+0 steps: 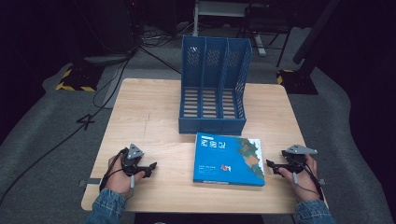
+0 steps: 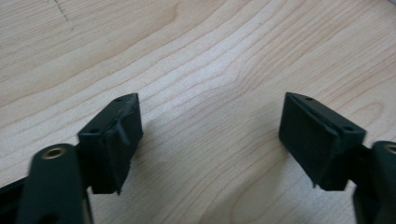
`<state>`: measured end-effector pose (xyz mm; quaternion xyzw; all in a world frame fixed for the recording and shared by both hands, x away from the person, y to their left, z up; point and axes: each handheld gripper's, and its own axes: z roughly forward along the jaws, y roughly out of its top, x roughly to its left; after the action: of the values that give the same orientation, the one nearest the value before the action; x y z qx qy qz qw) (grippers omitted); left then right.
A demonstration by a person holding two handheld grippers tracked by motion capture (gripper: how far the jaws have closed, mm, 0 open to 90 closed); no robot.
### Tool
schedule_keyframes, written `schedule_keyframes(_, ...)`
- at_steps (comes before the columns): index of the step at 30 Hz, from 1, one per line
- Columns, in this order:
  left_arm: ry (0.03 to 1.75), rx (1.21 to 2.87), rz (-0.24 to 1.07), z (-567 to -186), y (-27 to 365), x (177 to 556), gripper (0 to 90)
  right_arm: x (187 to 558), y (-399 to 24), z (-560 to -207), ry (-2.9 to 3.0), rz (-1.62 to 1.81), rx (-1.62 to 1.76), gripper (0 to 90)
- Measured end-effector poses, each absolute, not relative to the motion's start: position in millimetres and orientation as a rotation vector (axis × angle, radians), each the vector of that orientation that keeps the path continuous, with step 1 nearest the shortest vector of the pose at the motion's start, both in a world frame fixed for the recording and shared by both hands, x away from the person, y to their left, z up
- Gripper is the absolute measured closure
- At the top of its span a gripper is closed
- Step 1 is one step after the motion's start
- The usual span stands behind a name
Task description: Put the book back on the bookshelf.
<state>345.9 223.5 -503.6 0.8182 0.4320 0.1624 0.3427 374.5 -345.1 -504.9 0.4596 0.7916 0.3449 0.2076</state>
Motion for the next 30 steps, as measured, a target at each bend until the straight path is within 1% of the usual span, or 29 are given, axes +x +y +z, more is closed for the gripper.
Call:
schedule_keyframes(1, 1.123, 2.127, 0.422, -503.6, 223.5, 345.9, 26.2, 374.5, -345.1, -504.9, 2.204, 0.96, 1.28, 15.0)
schedule_keyframes(2, 1.14, 2.116, 0.387, -501.4, 221.2, 345.6, 26.9, 373.7, -343.9, -504.3, 2.202, 0.96, 1.285, 18.7)
schedule_keyframes(4, 1.136, 2.112, 0.384, -500.5, 220.4, 345.7, 27.7, 372.7, -343.2, -502.5, 2.215, 0.96, 1.271, 22.6)
schedule_keyframes(8, 1.118, 2.106, 0.384, -493.0, 215.0, 346.3, 27.9, 368.0, -343.5, -495.9, 2.186, 0.988, 1.266, 21.7)
schedule_keyframes(13, 1.085, 2.104, 0.374, -486.2, 206.1, 346.6, 28.5, 360.7, -344.9, -490.4, 2.184, 1.016, 1.291, 23.4)
schedule_keyframes(17, 1.051, 2.095, 0.358, -478.5, 196.8, 345.9, 29.1, 354.1, -343.5, -484.3, 2.175, 1.038, 1.279, 23.1)
schedule_keyframes(23, 0.965, 2.118, 0.318, -468.9, 173.0, 346.6, 29.1, 343.1, -334.6, -480.6, 2.231, 1.048, 1.241, 22.0)
schedule_keyframes(30, 0.943, 2.139, 0.272, -465.0, 155.1, 348.1, 30.1, 333.5, -326.3, -478.9, 2.265, 1.069, 1.21, 20.5)
